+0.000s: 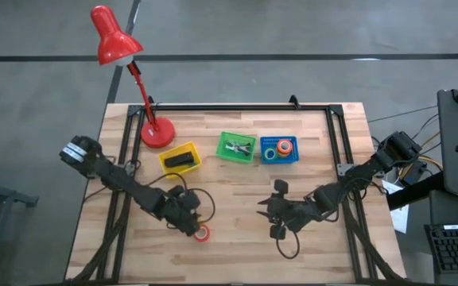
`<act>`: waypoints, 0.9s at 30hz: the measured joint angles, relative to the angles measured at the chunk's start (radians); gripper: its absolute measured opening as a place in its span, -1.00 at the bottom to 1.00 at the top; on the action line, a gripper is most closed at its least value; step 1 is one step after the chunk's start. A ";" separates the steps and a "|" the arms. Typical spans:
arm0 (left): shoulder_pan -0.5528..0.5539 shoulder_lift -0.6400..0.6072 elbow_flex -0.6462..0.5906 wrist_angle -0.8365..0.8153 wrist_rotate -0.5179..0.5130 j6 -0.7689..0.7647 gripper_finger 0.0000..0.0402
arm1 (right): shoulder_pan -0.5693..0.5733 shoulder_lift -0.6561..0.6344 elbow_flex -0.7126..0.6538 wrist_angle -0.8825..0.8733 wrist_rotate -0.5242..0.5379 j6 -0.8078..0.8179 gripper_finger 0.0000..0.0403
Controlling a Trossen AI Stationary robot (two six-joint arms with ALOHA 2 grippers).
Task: Pick and place Stapler, Stapler remover, tape
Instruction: Put the small yellow stapler in the green basket
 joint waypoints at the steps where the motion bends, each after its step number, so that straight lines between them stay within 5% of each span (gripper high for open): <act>1: -0.003 0.015 0.008 0.000 0.001 -0.005 -0.12 | 0.000 0.000 0.000 0.000 0.000 0.000 -0.35; 27: -0.065 0.119 0.066 0.006 0.068 -0.075 -0.13 | -0.001 0.000 -0.012 0.006 0.000 0.001 -0.37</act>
